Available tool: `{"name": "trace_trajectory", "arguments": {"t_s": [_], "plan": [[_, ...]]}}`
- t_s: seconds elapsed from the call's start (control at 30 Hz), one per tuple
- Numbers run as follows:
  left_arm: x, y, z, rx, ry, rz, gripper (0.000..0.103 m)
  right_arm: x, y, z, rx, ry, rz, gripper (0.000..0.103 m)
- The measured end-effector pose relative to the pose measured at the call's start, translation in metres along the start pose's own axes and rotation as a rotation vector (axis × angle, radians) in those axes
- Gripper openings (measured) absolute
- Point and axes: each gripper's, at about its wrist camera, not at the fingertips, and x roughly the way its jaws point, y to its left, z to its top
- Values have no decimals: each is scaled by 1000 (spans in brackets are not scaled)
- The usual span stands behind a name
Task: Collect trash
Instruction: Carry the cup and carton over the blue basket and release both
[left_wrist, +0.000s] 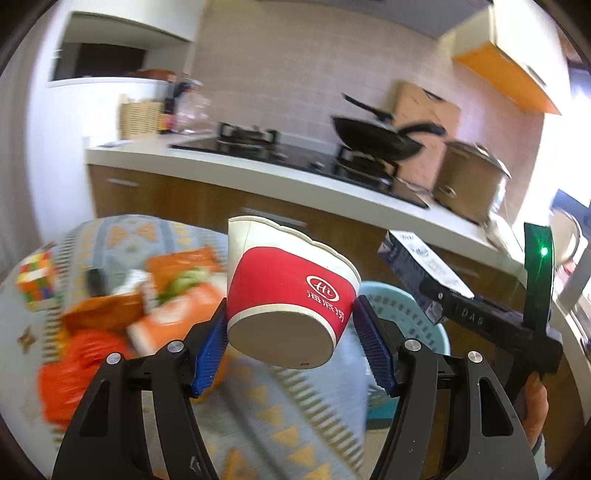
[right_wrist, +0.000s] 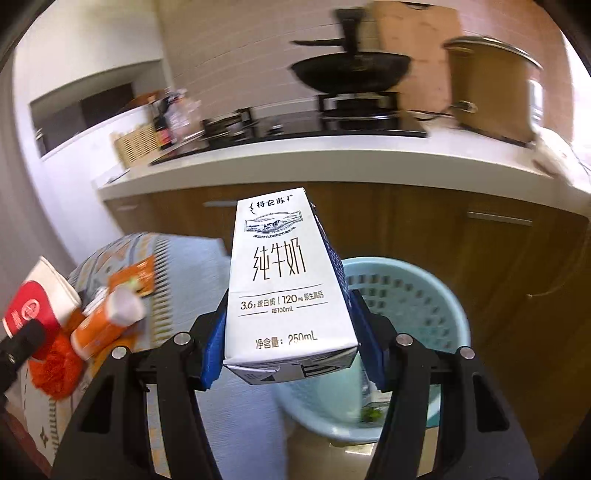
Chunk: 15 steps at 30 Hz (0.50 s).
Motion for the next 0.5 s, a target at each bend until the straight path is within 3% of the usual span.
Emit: {"name": "trace_trajectory", "arguments": {"t_s": [0.3, 0.5], "plan": [[75, -58, 0, 61, 107, -81, 63, 16, -72, 2, 94, 27, -99, 56], [122, -84, -9, 78, 201, -119, 63, 38, -117, -12, 157, 112, -165, 56]]}}
